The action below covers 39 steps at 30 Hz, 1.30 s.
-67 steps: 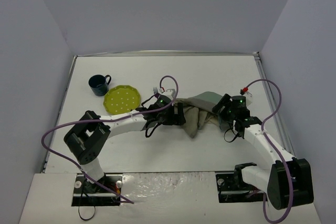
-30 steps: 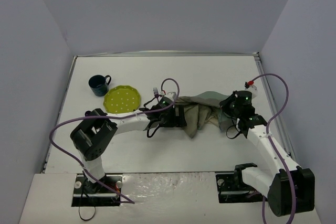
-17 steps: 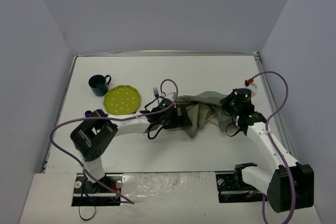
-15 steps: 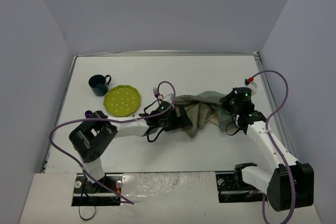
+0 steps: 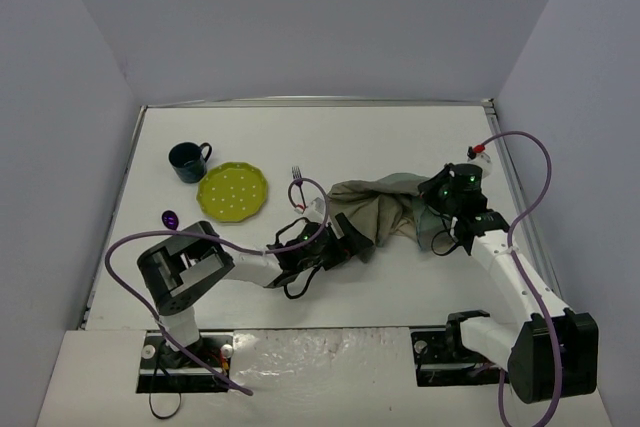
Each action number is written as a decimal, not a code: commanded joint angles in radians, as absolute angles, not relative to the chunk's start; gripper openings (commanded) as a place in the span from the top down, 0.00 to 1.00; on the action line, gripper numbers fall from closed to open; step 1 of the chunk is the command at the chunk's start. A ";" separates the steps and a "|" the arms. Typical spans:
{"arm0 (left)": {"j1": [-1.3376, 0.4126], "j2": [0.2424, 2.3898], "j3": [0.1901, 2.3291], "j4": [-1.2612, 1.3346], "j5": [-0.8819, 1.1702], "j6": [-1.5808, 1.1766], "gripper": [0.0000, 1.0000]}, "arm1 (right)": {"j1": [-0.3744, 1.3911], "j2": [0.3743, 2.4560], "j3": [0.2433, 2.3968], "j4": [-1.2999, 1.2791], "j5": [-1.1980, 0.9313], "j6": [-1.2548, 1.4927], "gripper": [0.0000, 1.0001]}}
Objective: Set the dinner table for one person
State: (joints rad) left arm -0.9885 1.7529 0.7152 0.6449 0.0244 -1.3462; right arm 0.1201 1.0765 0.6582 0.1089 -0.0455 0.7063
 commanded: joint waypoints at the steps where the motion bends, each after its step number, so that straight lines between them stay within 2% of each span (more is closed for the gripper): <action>1: -0.996 1.767 0.700 0.881 -0.042 -1.403 0.15 | 0.111 1.043 0.692 0.173 -0.066 0.704 1.00; 12: -1.005 1.837 0.677 1.009 -0.028 -1.440 0.16 | 0.107 1.033 0.682 0.174 -0.071 0.707 1.00; 17: -1.006 1.856 0.669 1.045 -0.028 -1.462 0.26 | 0.107 1.029 0.680 0.175 -0.071 0.709 1.00; 22: -1.008 1.843 0.656 1.053 -0.044 -1.459 0.43 | 0.106 1.022 0.680 0.173 -0.069 0.704 1.00; 26: -1.008 1.854 0.651 1.096 -0.049 -1.458 0.61 | 0.104 1.019 0.677 0.173 -0.069 0.705 1.00; 31: -1.008 1.893 0.631 1.208 -0.056 -1.481 0.69 | 0.104 1.014 0.672 0.174 -0.071 0.703 1.00; 37: -1.006 1.856 0.617 1.220 -0.067 -1.451 0.99 | 0.101 1.002 0.673 0.172 -0.068 0.696 1.00; 39: -1.005 1.806 0.607 1.177 -0.075 -1.420 1.00 | 0.100 0.996 0.682 0.170 -0.064 0.688 1.00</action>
State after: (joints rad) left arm -1.0016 1.9140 0.6087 1.0769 -0.0390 -1.4631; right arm 0.1100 1.0321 0.6579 0.1089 -0.0631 0.7046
